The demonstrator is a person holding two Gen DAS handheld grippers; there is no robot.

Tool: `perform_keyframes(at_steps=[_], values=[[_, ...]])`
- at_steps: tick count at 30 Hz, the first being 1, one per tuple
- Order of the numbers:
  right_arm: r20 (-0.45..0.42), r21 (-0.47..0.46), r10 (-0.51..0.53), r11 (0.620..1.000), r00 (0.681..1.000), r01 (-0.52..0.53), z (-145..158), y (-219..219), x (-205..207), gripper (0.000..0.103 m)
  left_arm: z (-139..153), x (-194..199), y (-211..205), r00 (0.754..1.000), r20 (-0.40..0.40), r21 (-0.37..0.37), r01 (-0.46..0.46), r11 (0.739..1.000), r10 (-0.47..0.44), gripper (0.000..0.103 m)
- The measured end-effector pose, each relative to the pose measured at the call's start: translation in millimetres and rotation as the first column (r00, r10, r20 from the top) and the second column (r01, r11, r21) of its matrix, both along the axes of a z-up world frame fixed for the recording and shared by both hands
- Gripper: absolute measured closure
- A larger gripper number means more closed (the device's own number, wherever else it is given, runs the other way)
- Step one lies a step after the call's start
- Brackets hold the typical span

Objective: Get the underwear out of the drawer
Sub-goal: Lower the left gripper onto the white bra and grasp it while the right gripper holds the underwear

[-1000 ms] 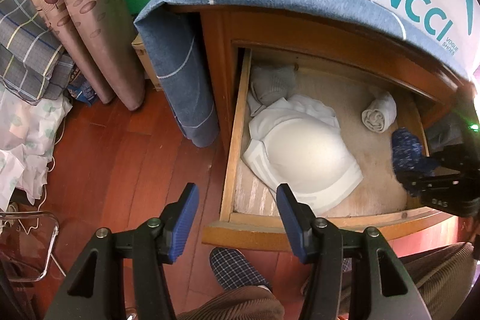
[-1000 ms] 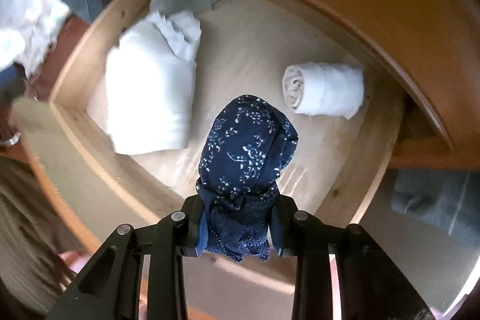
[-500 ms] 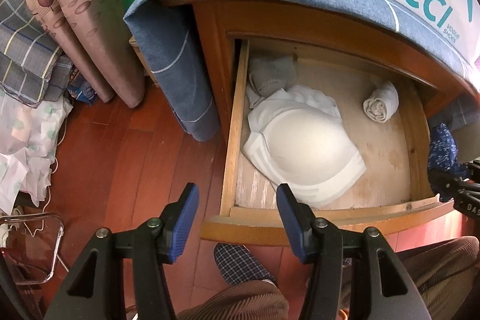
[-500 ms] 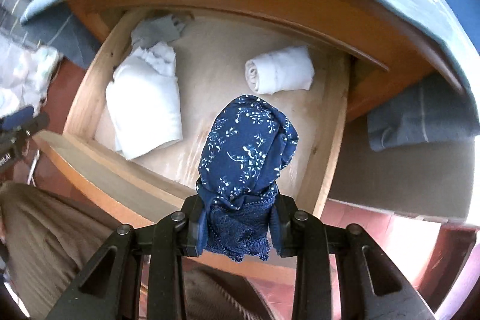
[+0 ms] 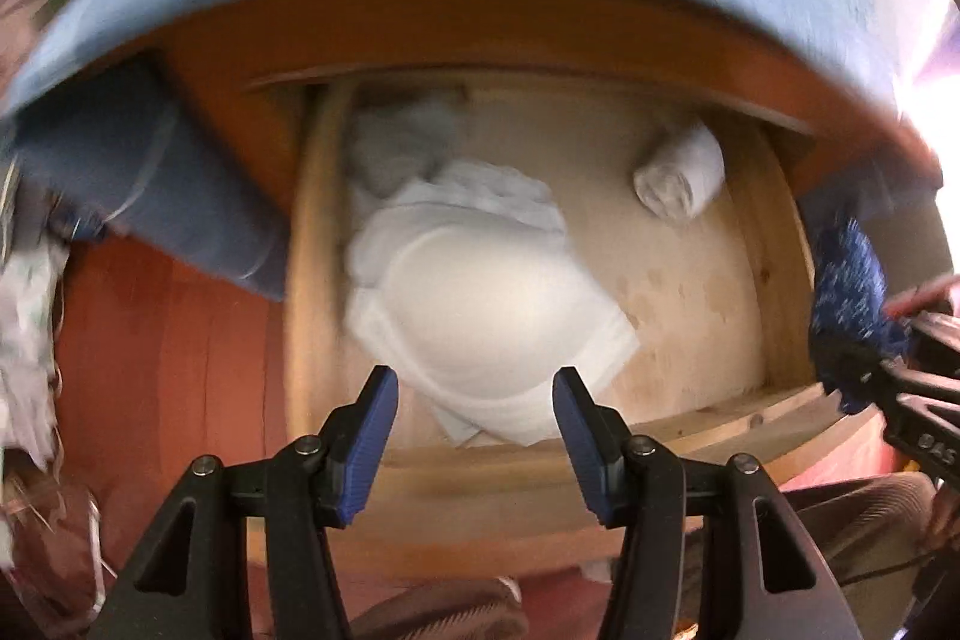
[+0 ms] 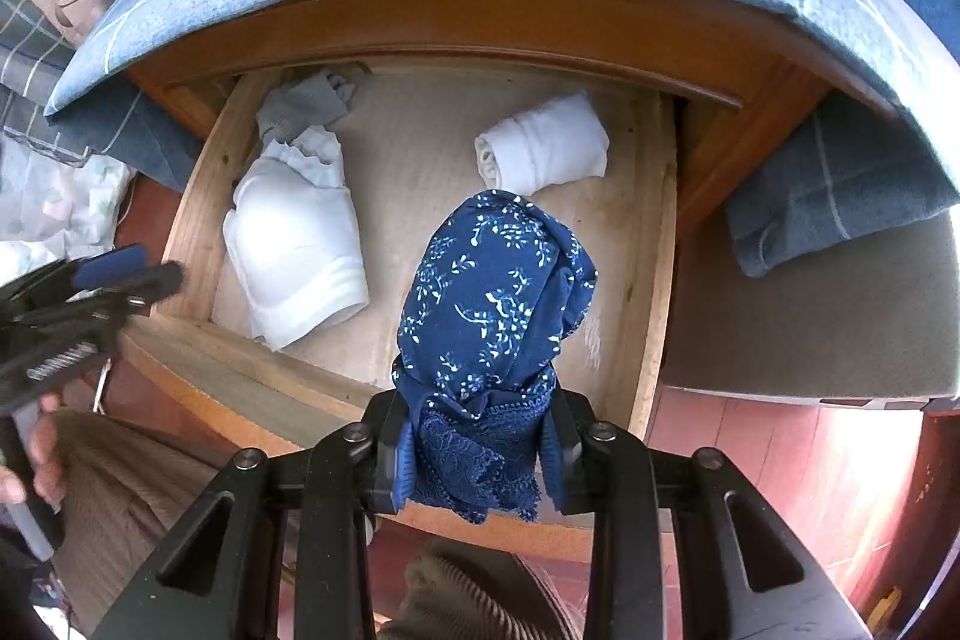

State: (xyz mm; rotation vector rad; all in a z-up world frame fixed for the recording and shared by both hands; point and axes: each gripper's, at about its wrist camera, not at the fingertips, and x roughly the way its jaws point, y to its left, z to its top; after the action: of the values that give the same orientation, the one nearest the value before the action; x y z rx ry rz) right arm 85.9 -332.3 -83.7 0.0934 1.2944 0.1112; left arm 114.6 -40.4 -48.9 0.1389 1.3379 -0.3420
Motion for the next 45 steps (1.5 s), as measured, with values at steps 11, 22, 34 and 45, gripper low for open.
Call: perform_keyframes(at_steps=[11,22,34,45], values=[[-0.004,0.069,-0.053,0.996,0.999,0.053,-3,-13,-1,0.073,-42,28,-33,0.993,-0.111,0.023,-0.04,0.999,0.043,0.04],[-0.003,0.104,-0.129,0.986,0.992,0.128,-1,-25,-3,0.073,-74,53,-22,0.939,-0.264,0.035,-0.22,0.975,0.221,0.035],[-0.018,0.12,-0.128,0.984,0.992,0.129,-2,-23,-2,0.073,-105,77,-33,0.875,-0.347,0.138,-0.309,0.941,0.339,0.03],[-0.023,0.136,-0.117,0.984,0.993,0.119,-7,-25,0,0.072,-114,86,-20,0.86,-0.391,0.171,-0.282,0.944,0.327,0.058]])
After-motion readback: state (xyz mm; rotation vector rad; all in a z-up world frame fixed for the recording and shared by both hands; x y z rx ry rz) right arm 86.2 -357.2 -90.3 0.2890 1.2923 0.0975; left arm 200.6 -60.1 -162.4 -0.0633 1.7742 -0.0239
